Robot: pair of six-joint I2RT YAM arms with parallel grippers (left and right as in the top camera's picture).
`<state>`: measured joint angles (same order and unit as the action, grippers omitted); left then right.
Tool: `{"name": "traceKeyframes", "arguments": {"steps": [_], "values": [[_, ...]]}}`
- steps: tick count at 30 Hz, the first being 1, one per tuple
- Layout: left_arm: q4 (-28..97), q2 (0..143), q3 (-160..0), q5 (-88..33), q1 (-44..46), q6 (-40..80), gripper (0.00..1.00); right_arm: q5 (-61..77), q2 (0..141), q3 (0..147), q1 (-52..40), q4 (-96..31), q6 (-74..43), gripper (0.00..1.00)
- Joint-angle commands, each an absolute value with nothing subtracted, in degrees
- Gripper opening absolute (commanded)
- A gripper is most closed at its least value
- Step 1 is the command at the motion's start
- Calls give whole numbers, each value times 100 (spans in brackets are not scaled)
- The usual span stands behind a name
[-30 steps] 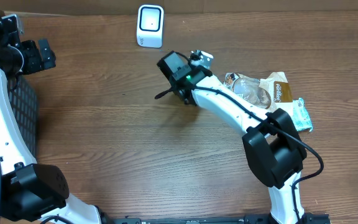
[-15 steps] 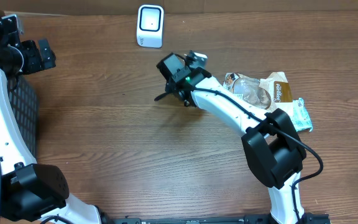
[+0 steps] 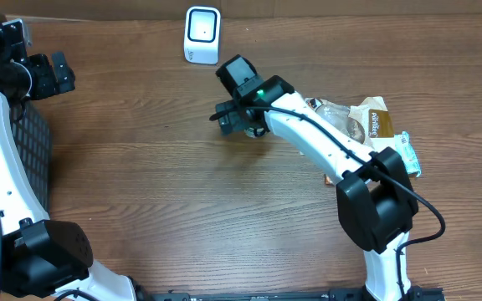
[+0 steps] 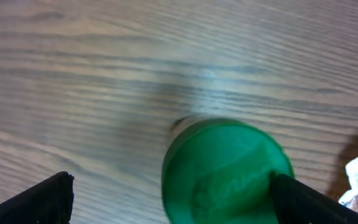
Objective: Scan the item barcode
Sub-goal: 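Hold the jar near the scanner and tilt it right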
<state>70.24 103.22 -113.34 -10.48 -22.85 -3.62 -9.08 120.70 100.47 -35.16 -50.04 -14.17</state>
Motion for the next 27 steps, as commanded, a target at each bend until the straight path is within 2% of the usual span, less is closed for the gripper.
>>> {"name": "traceKeyframes", "arguments": {"steps": [1, 7, 15, 19, 27], "values": [[7006, 10353, -11360, -1050, -2248, -517, 99, -635, 11970, 9830, -3295, -4901, -1212, 97], [7006, 10353, -11360, -1048, -2248, -517, 99, -631, 11889, 10121, -3262, -4928, -1186, 96], [7006, 10353, -11360, -1050, -2248, -517, 100, -633, 11566, 10280, -3249, -5227, -928, 100], [7006, 10353, -11360, -1048, -2248, -517, 100, -635, 11646, 10141, -3249, -5240, -425, 100], [7006, 10353, -11360, -1050, -2248, -517, 100, -858, 12145, 9968, -3199, -4849, -287, 100]]}}
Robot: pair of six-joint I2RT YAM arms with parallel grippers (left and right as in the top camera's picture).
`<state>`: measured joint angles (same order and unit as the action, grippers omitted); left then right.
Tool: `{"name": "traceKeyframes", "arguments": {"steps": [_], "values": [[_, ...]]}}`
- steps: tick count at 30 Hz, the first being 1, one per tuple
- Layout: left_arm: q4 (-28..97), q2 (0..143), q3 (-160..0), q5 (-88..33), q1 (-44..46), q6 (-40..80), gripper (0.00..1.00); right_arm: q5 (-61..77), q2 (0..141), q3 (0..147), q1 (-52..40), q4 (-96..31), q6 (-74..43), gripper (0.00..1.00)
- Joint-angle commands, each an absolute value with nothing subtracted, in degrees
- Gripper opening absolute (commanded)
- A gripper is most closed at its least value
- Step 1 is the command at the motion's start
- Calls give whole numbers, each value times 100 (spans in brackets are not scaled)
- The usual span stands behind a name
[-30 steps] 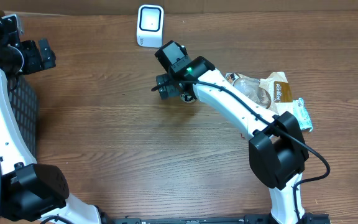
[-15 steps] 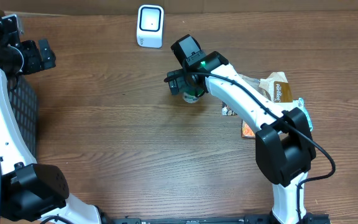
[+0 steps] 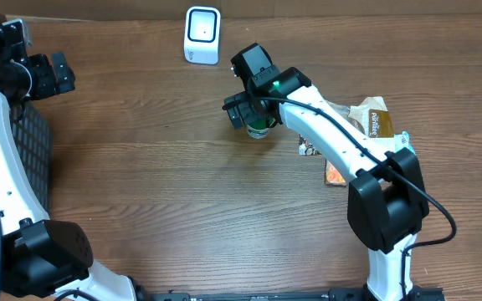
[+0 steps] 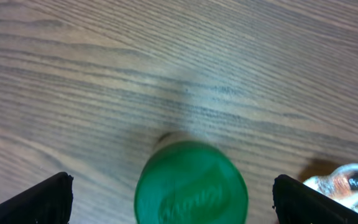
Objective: Scan the item barcode
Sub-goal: 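Hold the jar near the scanner and tilt it right, then raise the green-lidded jar up to the white scanner face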
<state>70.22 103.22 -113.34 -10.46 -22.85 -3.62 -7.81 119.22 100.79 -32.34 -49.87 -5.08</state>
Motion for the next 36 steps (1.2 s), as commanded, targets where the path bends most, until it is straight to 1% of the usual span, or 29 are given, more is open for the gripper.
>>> {"name": "traceKeyframes", "arguments": {"steps": [1, 4, 8, 10, 11, 14, 17, 18, 21, 23, 24, 27, 28, 30, 33, 36], "values": [[7006, 10353, -11360, -1050, -2248, -517, 100, -862, 12162, 9968, -3192, -4825, -287, 100], [7006, 10353, -11360, -1050, -2248, -517, 100, -895, 12261, 9968, -3186, -4790, -287, 100], [7006, 10353, -11360, -1050, -2248, -517, 100, -891, 12390, 9944, -3068, -4840, -292, 96], [7006, 10353, -11360, -1050, -2248, -517, 100, -886, 12390, 9894, -2982, -4842, -294, 92], [7006, 10353, -11360, -1050, -2248, -517, 100, -864, 12390, 9894, -2965, -4860, -294, 90], [7006, 10353, -11360, -1048, -2248, -517, 100, -696, 12390, 9894, -2954, -4899, -292, 79], [7006, 10353, -11360, -1050, -2248, -517, 100, -696, 12390, 9894, -2954, -4919, -292, 70], [7006, 10353, -11360, -1048, -2248, -517, 100, -696, 12390, 9894, -2954, -4923, -292, 68], [7006, 10353, -11360, -1048, -2248, -517, 99, -617, 12387, 9909, -2963, -4943, -294, 56], [7006, 10353, -11360, -1050, -2248, -517, 99, -364, 12381, 9994, -2965, -5030, -294, 53], [7006, 10353, -11360, -1050, -2248, -517, 99, -126, 12372, 10110, -2965, -5131, -294, 51], [7006, 10353, -11360, -1050, -2248, -517, 100, 585, 12254, 10366, -2961, -5308, -290, 50], [7006, 10353, -11360, -1048, -2248, -517, 100, 1140, 12134, 10499, -2954, -5369, -224, 50], [7006, 10353, -11360, -1050, -2248, -517, 100, 1815, 11994, 10586, -2954, -5406, 82, 49], [7004, 10353, -11360, -1050, -2248, -517, 99, 3301, 11620, 10659, -2950, -5502, 902, 50], [7006, 10353, -11360, -1050, -2248, -517, 99, 4136, 11281, 10659, -2921, -5568, 1306, 50]]}}
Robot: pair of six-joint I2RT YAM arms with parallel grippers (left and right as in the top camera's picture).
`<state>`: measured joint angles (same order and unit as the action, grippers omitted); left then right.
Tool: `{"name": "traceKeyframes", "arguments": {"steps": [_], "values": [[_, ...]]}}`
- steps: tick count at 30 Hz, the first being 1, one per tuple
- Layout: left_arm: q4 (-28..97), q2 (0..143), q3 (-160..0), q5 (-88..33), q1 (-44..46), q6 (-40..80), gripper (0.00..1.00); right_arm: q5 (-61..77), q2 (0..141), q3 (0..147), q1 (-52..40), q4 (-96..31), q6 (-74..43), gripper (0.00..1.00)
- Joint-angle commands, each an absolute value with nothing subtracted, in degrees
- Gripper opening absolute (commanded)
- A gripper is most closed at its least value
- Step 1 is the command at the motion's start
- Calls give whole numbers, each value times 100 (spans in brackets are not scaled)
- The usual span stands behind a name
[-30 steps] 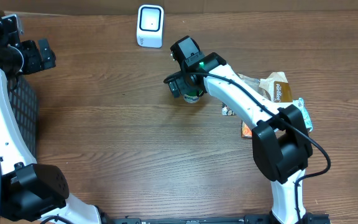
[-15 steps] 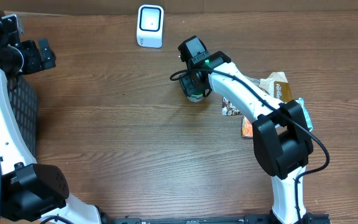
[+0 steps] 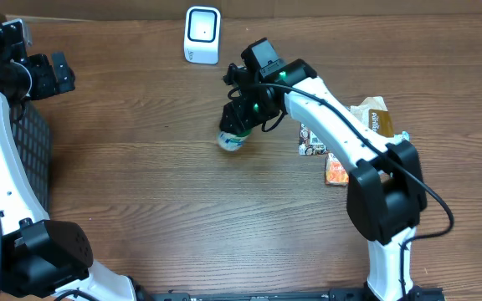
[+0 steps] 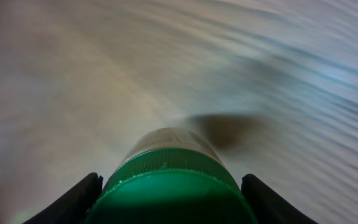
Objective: Scan the item barcode
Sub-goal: 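Raise the green-lidded jar up to the white scanner face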
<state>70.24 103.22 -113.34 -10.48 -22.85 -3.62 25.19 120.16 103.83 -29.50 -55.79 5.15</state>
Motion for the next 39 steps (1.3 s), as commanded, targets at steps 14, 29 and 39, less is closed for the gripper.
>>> {"name": "traceKeyframes", "arguments": {"steps": [14, 29, 39], "values": [[7006, 10353, -11360, -1050, -2248, -517, 99, 6425, 10285, 10659, -2574, -5474, 1162, 50], [7006, 10353, -11360, -1050, -2248, -517, 100, 7260, 10285, 10659, -2552, -1984, -2716, 44], [7006, 10353, -11360, -1050, -2248, -517, 99, 6285, 10287, 10656, -2532, -2440, -2510, 43]]}}
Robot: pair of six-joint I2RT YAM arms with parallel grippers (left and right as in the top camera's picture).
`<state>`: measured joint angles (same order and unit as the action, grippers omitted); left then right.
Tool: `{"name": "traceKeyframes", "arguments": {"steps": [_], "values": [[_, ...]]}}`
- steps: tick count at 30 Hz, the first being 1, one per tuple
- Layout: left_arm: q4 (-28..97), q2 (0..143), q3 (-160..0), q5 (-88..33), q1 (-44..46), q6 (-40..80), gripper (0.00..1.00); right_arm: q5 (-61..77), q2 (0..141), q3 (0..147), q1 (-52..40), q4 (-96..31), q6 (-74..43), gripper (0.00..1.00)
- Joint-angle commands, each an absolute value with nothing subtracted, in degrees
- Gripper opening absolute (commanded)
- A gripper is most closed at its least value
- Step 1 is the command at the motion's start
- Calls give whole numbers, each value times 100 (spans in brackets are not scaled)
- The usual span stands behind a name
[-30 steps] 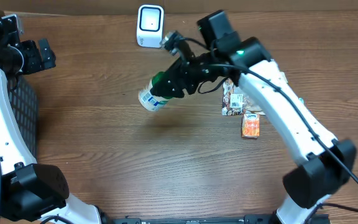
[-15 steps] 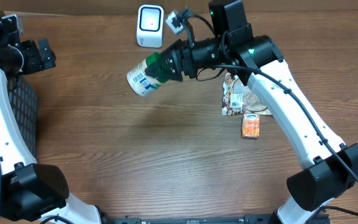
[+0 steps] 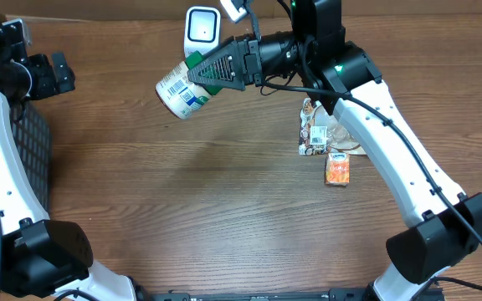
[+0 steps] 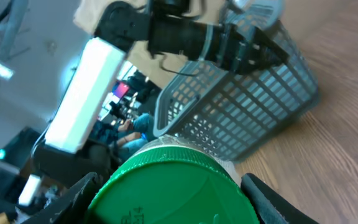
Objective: Scan the item barcode
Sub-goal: 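Raise the green-lidded jar up to the white scanner face, then hold the jar's label in front of the scanner with the right gripper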
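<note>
My right gripper (image 3: 201, 75) is shut on the green lid (image 4: 173, 186) of a white jar (image 3: 178, 90). The jar is held in the air on its side, its bottom pointing left, and its printed label faces up. Just behind the jar, at the table's far edge, stands the white barcode scanner (image 3: 202, 32). In the right wrist view the lid fills the gap between the two black fingers (image 4: 73, 204). My left gripper (image 3: 50, 73) hangs at the far left, away from the jar, and its jaws do not show clearly.
A grey wire basket (image 3: 25, 142) stands at the left edge under the left arm, also seen as the basket (image 4: 253, 106). Snack packets (image 3: 315, 134) and an orange packet (image 3: 337, 170) lie right of centre.
The right gripper, shut on the jar's lid low over the table centre, now holds the jar lifted, turned sideways and further left, in front of the scanner. The left arm has not moved.
The right gripper stood open around the upright green-lidded jar near the snack packets, and stayed open around it a moment later. Then it was shut on the lid with the jar tilted off the table. Now the jar lies sideways in the air by the scanner.
</note>
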<state>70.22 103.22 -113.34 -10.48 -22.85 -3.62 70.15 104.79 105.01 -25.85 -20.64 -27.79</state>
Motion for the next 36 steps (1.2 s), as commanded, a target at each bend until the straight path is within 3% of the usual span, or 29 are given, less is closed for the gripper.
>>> {"name": "traceKeyframes", "arguments": {"steps": [1, 7, 14, 18, 23, 28, 30, 36], "values": [[7006, 10353, -11360, -1048, -2248, -517, 100, 5898, 10287, 10656, -2534, -2694, -2359, 43], [7006, 10353, -11360, -1048, -2248, -517, 100, 2462, 10287, 10659, -2823, -4018, -1806, 35], [7006, 10353, -11360, -1048, -2248, -517, 100, 950, 10442, 11360, -2902, -4143, -1549, 33], [7006, 10353, -11360, -1050, -2248, -517, 100, 176, 10812, 11909, -3044, -4045, -753, 33], [7006, 10353, -11360, -1050, -2248, -517, 99, -1326, 11981, 11909, -3511, -2145, 2043, 33], [7006, 10353, -11360, -1048, -2248, -517, 100, -1455, 13128, 11909, -3494, -379, 5301, 33], [7006, 10353, -11360, -1050, -2248, -517, 99, -1455, 13458, 11907, -3433, 224, 6108, 32], [7006, 10353, -11360, -1048, -2248, -517, 100, -1046, 14127, 11907, -3181, 1599, 6543, 32]]}}
